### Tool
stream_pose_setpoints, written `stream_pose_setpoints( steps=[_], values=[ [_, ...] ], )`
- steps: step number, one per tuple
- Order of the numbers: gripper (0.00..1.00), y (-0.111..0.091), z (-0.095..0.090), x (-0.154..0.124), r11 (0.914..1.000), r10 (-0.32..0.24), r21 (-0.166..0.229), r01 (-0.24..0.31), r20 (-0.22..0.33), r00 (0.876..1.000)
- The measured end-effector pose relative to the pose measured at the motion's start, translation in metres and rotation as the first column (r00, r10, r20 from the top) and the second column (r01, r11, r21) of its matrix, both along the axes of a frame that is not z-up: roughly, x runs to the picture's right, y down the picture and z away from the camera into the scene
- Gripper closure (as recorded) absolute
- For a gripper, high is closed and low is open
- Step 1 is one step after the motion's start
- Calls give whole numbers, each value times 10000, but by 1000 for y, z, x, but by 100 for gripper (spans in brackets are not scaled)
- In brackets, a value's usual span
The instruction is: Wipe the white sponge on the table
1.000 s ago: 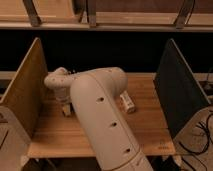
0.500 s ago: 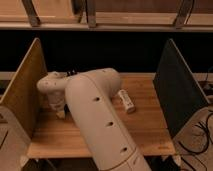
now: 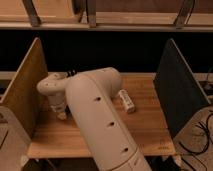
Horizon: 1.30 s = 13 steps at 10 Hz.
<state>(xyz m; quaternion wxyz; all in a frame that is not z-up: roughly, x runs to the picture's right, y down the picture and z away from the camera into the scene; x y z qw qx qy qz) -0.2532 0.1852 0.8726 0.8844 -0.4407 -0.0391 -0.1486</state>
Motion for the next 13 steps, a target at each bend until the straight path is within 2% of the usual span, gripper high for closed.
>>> stream_pose_setpoints(
  steps=[3, 5, 7, 10, 13],
  values=[
    [100, 0, 1, 0, 9999, 26, -116, -26, 42, 10000],
    [100, 2, 4, 8, 9980, 174, -608, -184, -175, 9997],
    [100, -4, 11, 38, 9960, 367, -784, -437, -879, 9955],
    [100, -16, 22, 82, 9949, 476, -776, -643, -2009, 9785],
    [100, -28, 36, 99, 9942, 529, -781, -745, -2486, 9672]
  ],
)
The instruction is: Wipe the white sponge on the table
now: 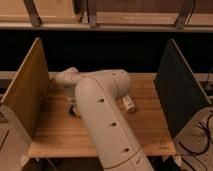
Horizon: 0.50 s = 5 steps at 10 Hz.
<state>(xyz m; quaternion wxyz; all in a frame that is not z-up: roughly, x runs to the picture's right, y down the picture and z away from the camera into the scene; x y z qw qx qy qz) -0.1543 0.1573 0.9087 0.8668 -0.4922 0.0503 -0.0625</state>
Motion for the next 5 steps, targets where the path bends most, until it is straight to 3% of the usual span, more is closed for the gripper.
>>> stream_pose_setpoints(
  steps=[5],
  values=[
    [100, -32, 26, -24, 9938, -1032, 429, 1028, 59, 9946]
  ],
)
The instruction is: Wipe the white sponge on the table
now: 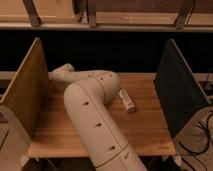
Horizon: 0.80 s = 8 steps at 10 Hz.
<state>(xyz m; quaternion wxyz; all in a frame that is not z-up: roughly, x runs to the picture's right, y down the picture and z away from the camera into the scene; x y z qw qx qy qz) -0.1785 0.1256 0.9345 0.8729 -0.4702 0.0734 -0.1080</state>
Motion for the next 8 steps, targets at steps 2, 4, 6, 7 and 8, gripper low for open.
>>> stream_pose_setpoints(
  steps=[2, 4, 6, 7, 8],
  values=[
    [100, 1, 2, -21, 9995, -300, -34, 301, 355, 9989],
    [100, 5, -3, -46, 9987, -503, 31, 502, 834, 9952],
    [100, 14, -19, -63, 9980, -629, 96, 622, 1295, 9896],
    [100, 20, -27, -67, 9979, -640, 78, 636, 1435, 9876],
    [100, 27, -35, -71, 9978, -663, 78, 659, 1540, 9859]
  ],
)
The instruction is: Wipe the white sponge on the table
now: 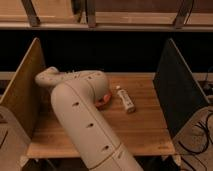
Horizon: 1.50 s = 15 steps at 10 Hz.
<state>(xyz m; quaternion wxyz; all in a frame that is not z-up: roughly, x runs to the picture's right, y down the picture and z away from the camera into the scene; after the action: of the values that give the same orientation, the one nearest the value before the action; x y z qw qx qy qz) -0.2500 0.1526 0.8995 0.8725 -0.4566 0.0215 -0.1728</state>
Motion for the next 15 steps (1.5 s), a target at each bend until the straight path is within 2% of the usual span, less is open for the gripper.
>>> stream_pose_setpoints(
  steps=[2, 4, 5, 6, 7, 8, 10, 11, 12, 15],
  values=[
    [100, 23, -21, 17, 9996, -51, -267, 44, -262, 9996],
    [100, 42, -31, 39, 9983, 147, -548, -188, -725, 9973],
    [100, 47, -33, 55, 9978, 287, -566, -354, -1147, 9930],
    [100, 45, -30, 73, 9984, 340, -396, -409, -1613, 9863],
    [100, 40, -26, 87, 9989, 375, -213, -425, -1965, 9798],
    [100, 28, -17, 103, 9990, 437, 172, -408, -2338, 9713],
    [100, -1, 3, 110, 9950, 424, 983, -188, -2442, 9688],
    [100, -16, 11, 106, 9901, 290, 1406, 46, -2361, 9713],
    [100, -30, 20, 92, 9817, 116, 1883, 286, -2091, 9778],
    [100, -45, 25, 54, 9609, -202, 2721, 514, -1164, 9930]
  ],
)
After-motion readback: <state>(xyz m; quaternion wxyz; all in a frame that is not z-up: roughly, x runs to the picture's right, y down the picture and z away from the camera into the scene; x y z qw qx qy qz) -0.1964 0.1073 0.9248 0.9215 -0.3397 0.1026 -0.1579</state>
